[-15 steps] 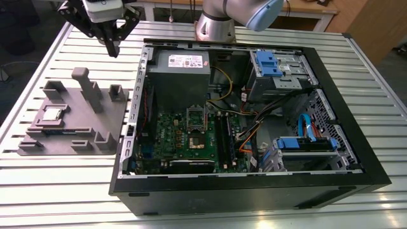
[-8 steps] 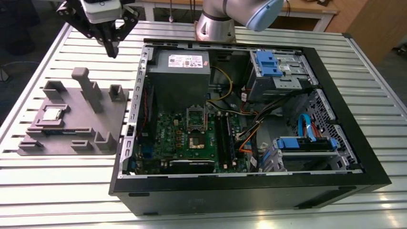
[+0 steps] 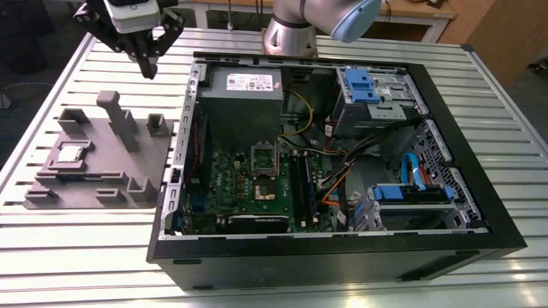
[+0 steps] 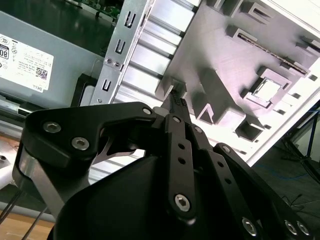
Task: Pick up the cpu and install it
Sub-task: 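Reach for the cpu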
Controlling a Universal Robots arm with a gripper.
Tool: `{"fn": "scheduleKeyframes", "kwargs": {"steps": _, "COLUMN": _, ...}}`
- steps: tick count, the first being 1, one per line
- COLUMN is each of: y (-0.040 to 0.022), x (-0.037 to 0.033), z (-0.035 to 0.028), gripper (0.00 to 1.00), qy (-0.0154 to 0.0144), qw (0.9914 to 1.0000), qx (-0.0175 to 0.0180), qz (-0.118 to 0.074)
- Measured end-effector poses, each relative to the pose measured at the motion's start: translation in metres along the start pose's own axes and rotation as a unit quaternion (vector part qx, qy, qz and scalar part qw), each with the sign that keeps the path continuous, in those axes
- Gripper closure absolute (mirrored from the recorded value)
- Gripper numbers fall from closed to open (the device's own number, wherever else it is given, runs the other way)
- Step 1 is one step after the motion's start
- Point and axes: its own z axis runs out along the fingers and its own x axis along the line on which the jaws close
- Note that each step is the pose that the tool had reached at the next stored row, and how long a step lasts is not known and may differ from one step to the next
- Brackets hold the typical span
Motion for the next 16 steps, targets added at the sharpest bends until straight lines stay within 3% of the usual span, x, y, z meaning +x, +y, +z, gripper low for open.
{"fn": "scheduleKeyframes", "kwargs": {"steps": 16, "y": -0.0007, "x": 0.0076, "z": 0.0039, "gripper": 0.90, "qy": 0.0017, "qw": 1.00000, "qx": 0.0001, "qz": 0.000}}
